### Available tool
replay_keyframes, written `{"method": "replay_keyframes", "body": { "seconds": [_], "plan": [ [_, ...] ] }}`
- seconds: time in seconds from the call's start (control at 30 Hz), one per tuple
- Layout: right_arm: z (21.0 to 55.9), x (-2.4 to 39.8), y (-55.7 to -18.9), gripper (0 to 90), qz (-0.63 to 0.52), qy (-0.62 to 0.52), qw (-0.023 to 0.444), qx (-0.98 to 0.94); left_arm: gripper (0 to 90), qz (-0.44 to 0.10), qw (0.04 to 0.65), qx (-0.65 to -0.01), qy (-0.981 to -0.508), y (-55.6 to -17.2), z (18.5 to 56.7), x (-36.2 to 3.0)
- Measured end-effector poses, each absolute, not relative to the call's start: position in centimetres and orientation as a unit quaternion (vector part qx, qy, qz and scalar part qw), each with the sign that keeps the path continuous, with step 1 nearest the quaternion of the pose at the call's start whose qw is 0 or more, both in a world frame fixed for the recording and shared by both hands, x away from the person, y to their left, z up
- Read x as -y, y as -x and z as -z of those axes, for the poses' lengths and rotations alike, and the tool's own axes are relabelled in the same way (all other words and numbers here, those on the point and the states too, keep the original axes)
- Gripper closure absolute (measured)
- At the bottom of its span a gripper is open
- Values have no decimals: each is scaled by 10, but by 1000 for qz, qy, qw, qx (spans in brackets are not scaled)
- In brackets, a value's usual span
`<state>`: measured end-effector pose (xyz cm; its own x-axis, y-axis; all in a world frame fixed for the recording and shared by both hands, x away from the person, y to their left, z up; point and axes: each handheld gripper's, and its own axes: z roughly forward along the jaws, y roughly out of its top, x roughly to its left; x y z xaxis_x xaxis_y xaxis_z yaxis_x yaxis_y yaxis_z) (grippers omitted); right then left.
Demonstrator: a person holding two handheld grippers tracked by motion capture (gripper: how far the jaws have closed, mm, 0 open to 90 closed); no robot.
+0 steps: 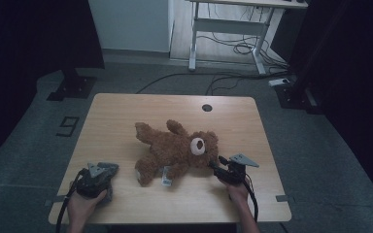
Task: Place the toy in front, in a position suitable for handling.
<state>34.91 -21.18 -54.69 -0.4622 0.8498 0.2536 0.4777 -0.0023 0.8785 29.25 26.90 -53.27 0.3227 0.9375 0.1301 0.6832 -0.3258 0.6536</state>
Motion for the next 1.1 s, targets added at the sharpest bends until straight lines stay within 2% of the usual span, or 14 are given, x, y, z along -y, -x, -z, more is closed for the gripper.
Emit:
{"method": "replay_keyframes", "body": {
  "seconds": [0.3, 0.43, 0.67, 1.1],
  "plan": [
    [548, 213, -350, 455, -516, -489, 176, -681, 768, -247, 282, -535, -757, -290, 530, -275],
    [548, 213, -350, 447, -514, -492, 178, -680, 779, -249, 301, -536, -749, -287, 523, -278],
    [548, 214, -350, 447, -515, -493, 176, -679, 782, -234, 390, -533, -714, -276, 502, -289],
    [549, 214, -350, 448, -515, -492, 174, -680, 782, -242, 456, -502, -694, -265, 481, -287]
  ]
}}
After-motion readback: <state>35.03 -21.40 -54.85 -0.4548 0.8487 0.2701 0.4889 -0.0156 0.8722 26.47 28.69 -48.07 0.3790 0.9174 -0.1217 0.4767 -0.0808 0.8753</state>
